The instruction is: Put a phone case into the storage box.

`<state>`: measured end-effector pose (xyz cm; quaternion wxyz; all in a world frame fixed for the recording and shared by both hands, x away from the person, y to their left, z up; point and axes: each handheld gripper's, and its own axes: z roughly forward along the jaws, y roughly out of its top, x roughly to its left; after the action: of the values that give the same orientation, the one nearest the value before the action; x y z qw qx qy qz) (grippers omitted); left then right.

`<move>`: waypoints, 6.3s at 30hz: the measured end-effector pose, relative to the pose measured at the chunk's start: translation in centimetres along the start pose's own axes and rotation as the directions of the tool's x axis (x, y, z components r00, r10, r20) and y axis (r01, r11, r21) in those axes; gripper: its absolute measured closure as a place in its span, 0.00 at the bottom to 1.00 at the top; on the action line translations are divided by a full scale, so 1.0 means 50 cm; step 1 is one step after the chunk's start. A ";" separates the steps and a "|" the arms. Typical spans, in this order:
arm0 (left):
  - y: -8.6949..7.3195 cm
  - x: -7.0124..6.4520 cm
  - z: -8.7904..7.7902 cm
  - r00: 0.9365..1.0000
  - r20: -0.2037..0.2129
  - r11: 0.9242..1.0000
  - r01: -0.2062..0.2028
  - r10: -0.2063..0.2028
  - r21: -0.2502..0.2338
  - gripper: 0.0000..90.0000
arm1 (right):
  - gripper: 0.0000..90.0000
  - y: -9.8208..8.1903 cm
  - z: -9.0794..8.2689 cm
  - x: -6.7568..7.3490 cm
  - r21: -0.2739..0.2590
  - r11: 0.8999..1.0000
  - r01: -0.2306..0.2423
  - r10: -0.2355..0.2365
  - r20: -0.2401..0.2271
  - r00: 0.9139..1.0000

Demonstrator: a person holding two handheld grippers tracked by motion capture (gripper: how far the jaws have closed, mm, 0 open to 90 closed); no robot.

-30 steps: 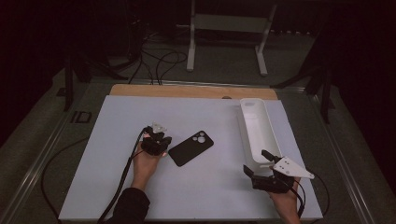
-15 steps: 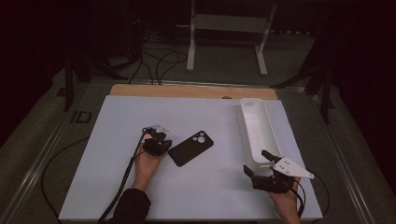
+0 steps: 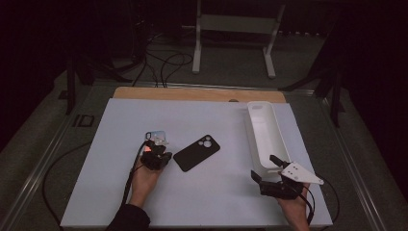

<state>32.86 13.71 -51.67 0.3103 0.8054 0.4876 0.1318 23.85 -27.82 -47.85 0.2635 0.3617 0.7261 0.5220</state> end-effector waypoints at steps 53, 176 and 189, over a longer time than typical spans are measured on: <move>-0.196 0.061 -0.302 0.994 -0.105 0.871 -0.036 -0.018 -0.490 0.00 | 0.11 0.010 0.003 -0.022 -0.023 0.999 0.026 -0.027 -0.018 0.999; 0.010 -0.013 -0.154 0.990 -0.089 0.949 -0.133 0.111 -0.287 0.19 | 0.11 0.045 0.021 -0.044 0.005 0.999 -0.038 0.038 -0.080 0.996; 0.054 -0.100 -0.154 0.975 -0.066 0.907 -0.221 0.211 -0.359 0.19 | 0.10 0.110 0.063 -0.037 -0.015 0.995 -0.098 0.093 -0.189 0.978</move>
<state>28.37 11.33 -43.58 0.4313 0.7811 0.3664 0.2638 28.74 -26.43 -43.60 0.1730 0.3421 0.7231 0.5746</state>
